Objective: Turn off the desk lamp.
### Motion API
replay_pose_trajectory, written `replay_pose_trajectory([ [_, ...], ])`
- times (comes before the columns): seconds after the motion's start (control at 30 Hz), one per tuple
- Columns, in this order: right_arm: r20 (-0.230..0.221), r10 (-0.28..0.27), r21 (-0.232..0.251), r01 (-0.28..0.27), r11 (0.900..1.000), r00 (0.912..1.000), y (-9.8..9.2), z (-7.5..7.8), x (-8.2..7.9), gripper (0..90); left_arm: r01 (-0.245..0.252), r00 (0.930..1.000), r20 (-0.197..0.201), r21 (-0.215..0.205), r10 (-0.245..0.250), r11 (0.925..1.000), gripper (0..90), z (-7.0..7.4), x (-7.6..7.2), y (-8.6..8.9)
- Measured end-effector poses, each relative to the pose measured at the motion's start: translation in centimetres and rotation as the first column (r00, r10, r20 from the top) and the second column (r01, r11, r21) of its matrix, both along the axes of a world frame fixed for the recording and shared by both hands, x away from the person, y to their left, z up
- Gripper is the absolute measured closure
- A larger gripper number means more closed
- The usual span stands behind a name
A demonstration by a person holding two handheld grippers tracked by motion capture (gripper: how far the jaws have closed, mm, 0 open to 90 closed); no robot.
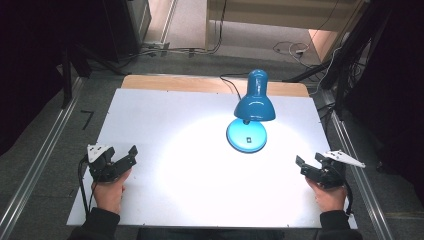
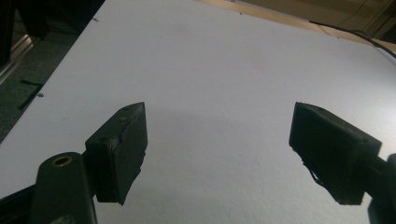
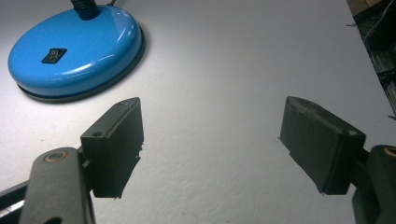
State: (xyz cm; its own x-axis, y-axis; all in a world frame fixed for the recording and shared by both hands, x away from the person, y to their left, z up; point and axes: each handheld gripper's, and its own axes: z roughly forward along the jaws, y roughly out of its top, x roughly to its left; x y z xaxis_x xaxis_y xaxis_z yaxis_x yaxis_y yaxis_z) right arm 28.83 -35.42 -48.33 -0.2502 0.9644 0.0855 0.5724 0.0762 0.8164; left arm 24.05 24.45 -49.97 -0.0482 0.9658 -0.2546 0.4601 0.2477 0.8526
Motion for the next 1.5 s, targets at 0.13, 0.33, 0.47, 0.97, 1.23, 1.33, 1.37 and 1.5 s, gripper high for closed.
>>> replay_pose_trajectory([
  [0.13, -0.003, 0.019, 0.004, -0.019, 1.0, 0.9998, 0.6, 0.0, 0.2, 20.1, 0.002, 1.0, -0.003, 0.01, -0.002, 1.0, 19.0, 0.0, 0.1, 0.0],
  [0.33, -0.009, 0.031, 0.029, -0.03, 0.999, 0.9995, 1.0, 0.0, 0.4, 19.7, 0.005, 1.0, -0.007, 0.003, -0.005, 1.0, 18.5, -0.1, 0.1, 0.1],
  [0.47, -0.01, 0.044, 0.031, -0.044, 0.999, 0.999, 1.4, -0.1, 0.6, 18.7, 0.005, 1.0, -0.007, 0.006, -0.005, 1.0, 18.5, -0.1, 0.1, 0.0],
  [0.97, 0.001, 0.032, 0.092, -0.032, 0.995, 0.9995, 2.1, 0.9, 1.5, 8.6, 0.012, 0.9999, -0.006, 0.014, -0.012, 0.9998, 18.6, 0.0, 0.1, -0.1],
  [1.23, 0.009, 0.032, 0.081, -0.033, 0.996, 0.9994, 2.3, 0.9, 1.6, 8.9, 0.012, 0.9999, -0.007, 0.014, -0.012, 0.9998, 18.6, 0.0, 0.1, -0.1],
  [1.33, 0.008, 0.035, 0.073, -0.035, 0.997, 0.9994, 2.5, 0.9, 1.7, 10.1, 0.012, 0.9999, -0.008, 0.013, -0.012, 0.9998, 18.6, 0.0, 0.1, -0.1],
  [1.37, 0.018, 0.038, 0.074, -0.04, 0.996, 0.9991, 2.7, 0.9, 1.7, 10.9, 0.012, 0.9999, -0.008, 0.012, -0.012, 0.9998, 18.6, 0.0, 0.1, -0.2],
  [1.5, 0.024, 0.043, 0.064, -0.045, 0.997, 0.9988, 3.0, 1.0, 1.8, 11.1, 0.012, 0.9999, -0.007, 0.015, -0.012, 0.9998, 18.6, 0.0, 0.1, -0.2],
])
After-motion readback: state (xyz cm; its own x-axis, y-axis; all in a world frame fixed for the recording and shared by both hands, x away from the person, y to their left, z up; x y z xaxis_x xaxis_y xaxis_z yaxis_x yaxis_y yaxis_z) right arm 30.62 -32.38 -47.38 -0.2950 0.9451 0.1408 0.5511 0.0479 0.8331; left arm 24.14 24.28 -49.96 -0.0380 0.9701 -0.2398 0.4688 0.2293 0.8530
